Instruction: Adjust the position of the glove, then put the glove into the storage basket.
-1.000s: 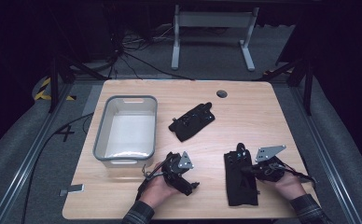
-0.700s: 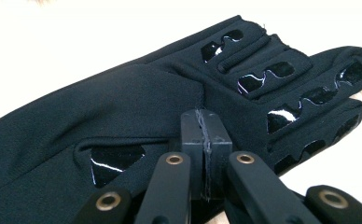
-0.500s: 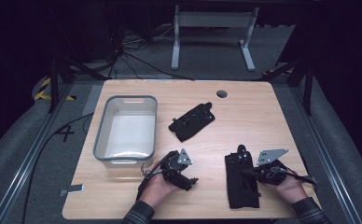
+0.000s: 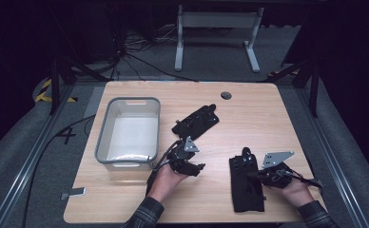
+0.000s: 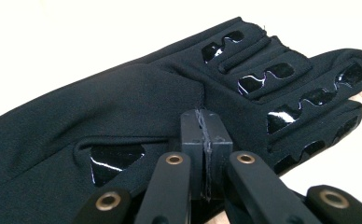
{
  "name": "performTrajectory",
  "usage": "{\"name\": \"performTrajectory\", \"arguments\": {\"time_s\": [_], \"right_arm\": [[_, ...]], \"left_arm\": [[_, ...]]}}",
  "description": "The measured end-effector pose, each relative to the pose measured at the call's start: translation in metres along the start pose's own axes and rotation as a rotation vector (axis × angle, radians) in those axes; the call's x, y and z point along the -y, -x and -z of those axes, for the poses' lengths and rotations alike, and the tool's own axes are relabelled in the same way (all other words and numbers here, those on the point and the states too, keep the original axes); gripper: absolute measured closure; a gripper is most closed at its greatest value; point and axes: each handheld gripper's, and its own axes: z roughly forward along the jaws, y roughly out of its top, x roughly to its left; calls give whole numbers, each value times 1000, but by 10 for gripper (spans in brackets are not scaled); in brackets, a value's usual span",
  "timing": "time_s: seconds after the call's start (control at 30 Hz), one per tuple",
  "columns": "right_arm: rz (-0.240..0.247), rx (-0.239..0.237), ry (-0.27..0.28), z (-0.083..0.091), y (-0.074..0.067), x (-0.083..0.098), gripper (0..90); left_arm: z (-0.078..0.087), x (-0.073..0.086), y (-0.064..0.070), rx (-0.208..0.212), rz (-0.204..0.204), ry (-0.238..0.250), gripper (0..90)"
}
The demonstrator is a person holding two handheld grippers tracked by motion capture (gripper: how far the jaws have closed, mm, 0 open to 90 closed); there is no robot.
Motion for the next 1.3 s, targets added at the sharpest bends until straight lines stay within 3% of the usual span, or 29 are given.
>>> {"name": "performTrajectory", "arguments": {"time_s": [0.3,0.5,0.53,0.9,1.0,1.1,1.3], "right_arm": [[-1,-5,-1,0,0,0,899],[3,-8,-3,0,1,0,899],[2,-8,-3,0,1,0,899],[2,-12,-3,0,2,0,899],[3,-14,-4,0,2,0,899],[0,-19,-7,0,3,-1,899],[5,-23,-8,0,4,-1,899]], "left_arm": [[-8,-26,-14,-52,6,-8,633],[-19,-41,-29,-86,55,-22,875],[-20,-44,-33,-109,69,-26,895],[-41,-52,-66,-224,143,-67,897],[-50,-49,-72,-223,169,-96,897],[-54,-46,-74,-213,188,-95,897],[-52,-46,-65,-193,173,-120,897]]}}
